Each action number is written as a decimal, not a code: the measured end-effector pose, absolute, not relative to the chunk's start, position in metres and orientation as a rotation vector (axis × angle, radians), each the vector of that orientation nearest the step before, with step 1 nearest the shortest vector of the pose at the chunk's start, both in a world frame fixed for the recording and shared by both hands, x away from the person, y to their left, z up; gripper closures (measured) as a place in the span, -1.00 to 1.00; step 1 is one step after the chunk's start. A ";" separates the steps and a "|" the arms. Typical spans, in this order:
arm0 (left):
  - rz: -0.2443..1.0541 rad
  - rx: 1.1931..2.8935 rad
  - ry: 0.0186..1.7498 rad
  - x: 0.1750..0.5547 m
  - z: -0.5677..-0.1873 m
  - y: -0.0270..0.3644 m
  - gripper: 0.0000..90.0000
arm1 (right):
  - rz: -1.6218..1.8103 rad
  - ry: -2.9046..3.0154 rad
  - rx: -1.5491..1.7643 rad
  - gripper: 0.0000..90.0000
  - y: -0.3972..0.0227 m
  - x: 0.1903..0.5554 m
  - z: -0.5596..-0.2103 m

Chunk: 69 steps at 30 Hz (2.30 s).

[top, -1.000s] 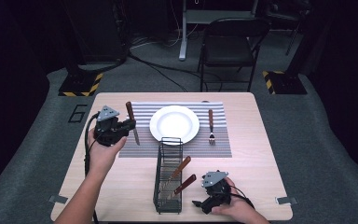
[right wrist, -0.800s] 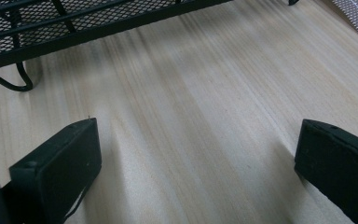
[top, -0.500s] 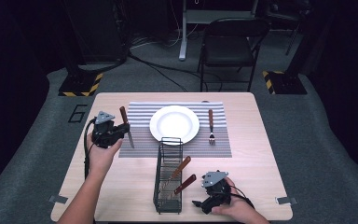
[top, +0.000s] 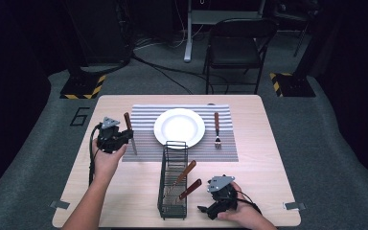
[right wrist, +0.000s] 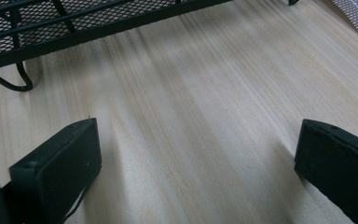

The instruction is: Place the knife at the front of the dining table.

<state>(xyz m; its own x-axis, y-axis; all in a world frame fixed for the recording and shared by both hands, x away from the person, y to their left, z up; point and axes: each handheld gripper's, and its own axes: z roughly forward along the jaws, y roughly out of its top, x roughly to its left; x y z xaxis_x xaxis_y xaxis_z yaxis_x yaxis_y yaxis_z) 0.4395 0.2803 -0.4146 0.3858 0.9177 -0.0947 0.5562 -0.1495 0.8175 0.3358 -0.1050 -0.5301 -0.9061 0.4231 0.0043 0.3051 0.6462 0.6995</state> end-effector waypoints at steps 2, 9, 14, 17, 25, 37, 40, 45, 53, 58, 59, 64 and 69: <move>0.555 1.827 1.285 0.441 -0.416 0.279 0.78 | 1.104 2.703 0.602 -1.00 -0.105 0.336 -0.530; 0.545 1.849 1.292 0.447 -0.424 0.276 0.78 | 1.104 2.703 0.602 -1.00 -0.105 0.336 -0.530; 0.539 1.853 1.293 0.451 -0.424 0.274 0.78 | 1.104 2.703 0.603 -1.00 -0.105 0.336 -0.530; 0.537 1.859 1.294 0.457 -0.424 0.272 0.78 | 1.104 2.703 0.603 -1.00 -0.105 0.336 -0.530; 0.485 1.831 1.344 0.482 -0.432 0.270 0.78 | 1.104 2.703 0.603 -1.00 -0.105 0.336 -0.530; 0.433 1.798 1.392 0.507 -0.446 0.268 0.78 | 1.104 2.703 0.603 -1.00 -0.105 0.336 -0.530; 0.435 1.807 1.405 0.514 -0.449 0.264 0.78 | 1.104 2.703 0.603 -1.00 -0.105 0.336 -0.530; 0.402 1.746 1.455 0.525 -0.462 0.268 0.78 | 1.104 2.704 0.602 -1.00 -0.105 0.336 -0.530; 0.351 1.682 1.506 0.534 -0.473 0.271 0.78 | 1.104 2.704 0.603 -1.00 -0.105 0.336 -0.530; 0.343 1.665 1.524 0.538 -0.480 0.271 0.78 | 1.104 2.703 0.603 -1.00 -0.105 0.336 -0.530; 0.343 1.660 1.528 0.540 -0.481 0.271 0.78 | 1.104 2.703 0.603 -1.00 -0.105 0.336 -0.530; 0.330 1.636 1.550 0.542 -0.485 0.273 0.78 | 1.104 2.703 0.603 -1.00 -0.105 0.336 -0.530; 0.304 1.587 1.581 0.547 -0.492 0.277 0.78 | 1.105 2.703 0.603 -1.00 -0.105 0.336 -0.530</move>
